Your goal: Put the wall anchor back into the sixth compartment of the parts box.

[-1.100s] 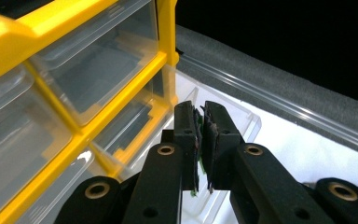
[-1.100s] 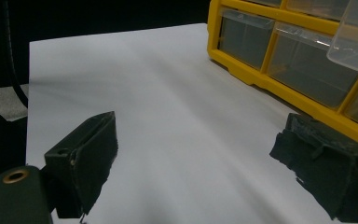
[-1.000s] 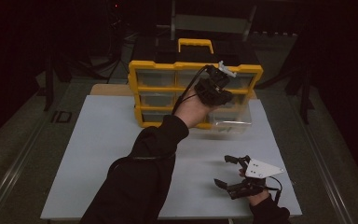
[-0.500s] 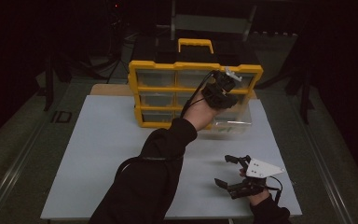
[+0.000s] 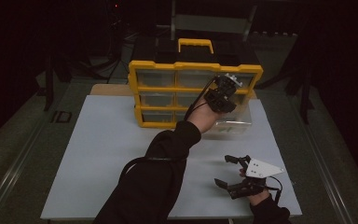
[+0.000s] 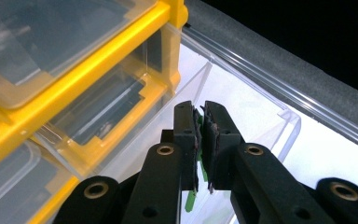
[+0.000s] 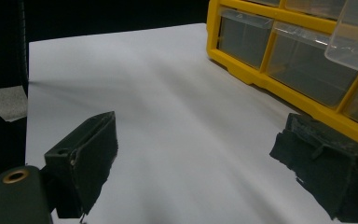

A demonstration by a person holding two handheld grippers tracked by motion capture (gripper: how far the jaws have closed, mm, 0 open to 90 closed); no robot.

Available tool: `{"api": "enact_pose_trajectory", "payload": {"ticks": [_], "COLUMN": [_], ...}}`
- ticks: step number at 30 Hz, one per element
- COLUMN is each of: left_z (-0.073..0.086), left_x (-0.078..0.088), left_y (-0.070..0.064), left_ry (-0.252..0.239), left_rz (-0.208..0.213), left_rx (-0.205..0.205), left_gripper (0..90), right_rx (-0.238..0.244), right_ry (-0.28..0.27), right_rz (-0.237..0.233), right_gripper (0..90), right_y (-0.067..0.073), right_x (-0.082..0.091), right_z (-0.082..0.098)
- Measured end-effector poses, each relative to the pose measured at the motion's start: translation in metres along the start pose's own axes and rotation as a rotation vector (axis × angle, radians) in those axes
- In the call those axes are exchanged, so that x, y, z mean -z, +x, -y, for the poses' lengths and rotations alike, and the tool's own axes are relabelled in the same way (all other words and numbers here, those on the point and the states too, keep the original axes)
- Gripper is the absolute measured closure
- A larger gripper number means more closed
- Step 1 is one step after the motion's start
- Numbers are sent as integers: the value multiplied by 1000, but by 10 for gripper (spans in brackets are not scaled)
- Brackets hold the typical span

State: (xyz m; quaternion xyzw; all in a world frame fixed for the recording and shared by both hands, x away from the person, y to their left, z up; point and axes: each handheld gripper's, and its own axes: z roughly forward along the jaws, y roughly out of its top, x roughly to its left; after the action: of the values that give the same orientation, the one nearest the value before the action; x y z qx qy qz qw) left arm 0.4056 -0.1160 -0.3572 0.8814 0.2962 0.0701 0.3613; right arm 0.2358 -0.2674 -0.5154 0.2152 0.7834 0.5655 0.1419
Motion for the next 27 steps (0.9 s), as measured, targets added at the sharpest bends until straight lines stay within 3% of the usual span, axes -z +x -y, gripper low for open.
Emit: {"api": "enact_pose_trajectory", "payload": {"ticks": [7, 12, 15, 22, 27], "left_z": [1, 0, 0, 2, 6], "left_x": [-3, 1, 4, 11, 20], "left_y": [-2, -3, -4, -7, -3], "left_ry": [23, 17, 10, 3, -6], "left_rz": [0, -17, -15, -32, -16], "left_rx": [-4, 6, 10, 22, 32], "left_gripper": [822, 566, 525, 330, 191], "right_rx": [0, 0, 1, 2, 2], "right_ry": [0, 0, 2, 4, 3], "right_rz": [0, 2, 2, 4, 4], "right_gripper": [108, 108, 108, 108, 108], "right_y": [-1, -1, -1, -1, 0], "right_x": [0, 0, 0, 0, 0], "right_z": [0, 0, 0, 0, 0]}}
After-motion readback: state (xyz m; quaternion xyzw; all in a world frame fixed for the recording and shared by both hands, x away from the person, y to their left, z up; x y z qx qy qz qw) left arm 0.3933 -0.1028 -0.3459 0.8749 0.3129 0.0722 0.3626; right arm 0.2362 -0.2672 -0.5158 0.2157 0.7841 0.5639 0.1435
